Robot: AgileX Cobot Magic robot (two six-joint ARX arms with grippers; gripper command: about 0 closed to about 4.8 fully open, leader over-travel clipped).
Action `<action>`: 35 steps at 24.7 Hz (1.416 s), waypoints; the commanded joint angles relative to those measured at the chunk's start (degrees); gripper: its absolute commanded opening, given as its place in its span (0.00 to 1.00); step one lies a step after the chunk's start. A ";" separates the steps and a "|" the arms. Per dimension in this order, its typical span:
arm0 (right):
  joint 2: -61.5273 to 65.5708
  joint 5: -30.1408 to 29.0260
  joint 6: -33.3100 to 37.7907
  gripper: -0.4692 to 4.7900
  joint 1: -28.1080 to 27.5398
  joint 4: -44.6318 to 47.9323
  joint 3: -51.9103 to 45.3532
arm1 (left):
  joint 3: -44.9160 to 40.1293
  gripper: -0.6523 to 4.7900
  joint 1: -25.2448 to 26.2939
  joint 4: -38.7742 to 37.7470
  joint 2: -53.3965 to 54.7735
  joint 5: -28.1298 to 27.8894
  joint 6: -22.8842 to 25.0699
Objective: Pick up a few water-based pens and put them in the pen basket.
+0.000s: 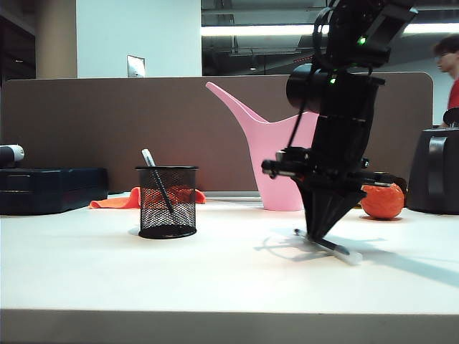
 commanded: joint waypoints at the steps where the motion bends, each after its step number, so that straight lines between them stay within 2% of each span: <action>1: -4.74 -5.42 -2.21 0.07 0.07 4.66 0.42 | 0.13 0.11 0.09 0.33 0.04 0.24 0.00; 10: -10.19 -17.03 -3.15 0.07 0.11 25.20 0.42 | 0.13 0.11 0.09 0.33 0.04 0.26 0.02; 16: -9.99 -19.96 -3.10 0.07 0.85 42.32 0.33 | 0.13 0.11 0.09 0.31 0.04 0.42 0.00; 17: -9.60 -21.84 -3.02 0.07 0.85 47.19 0.33 | 0.13 0.11 0.09 0.31 0.04 0.42 0.02; 24: -5.11 -27.17 -2.23 0.07 1.25 66.25 0.22 | 0.15 0.11 0.07 -2.23 0.04 0.66 0.02; 30: 3.17 -28.39 3.85 0.07 2.45 79.73 0.24 | 0.13 0.11 0.07 -2.73 0.07 0.63 0.02; 35: 7.69 -28.04 6.51 0.07 4.35 83.17 0.24 | 0.13 0.11 0.07 -2.73 0.04 0.63 0.02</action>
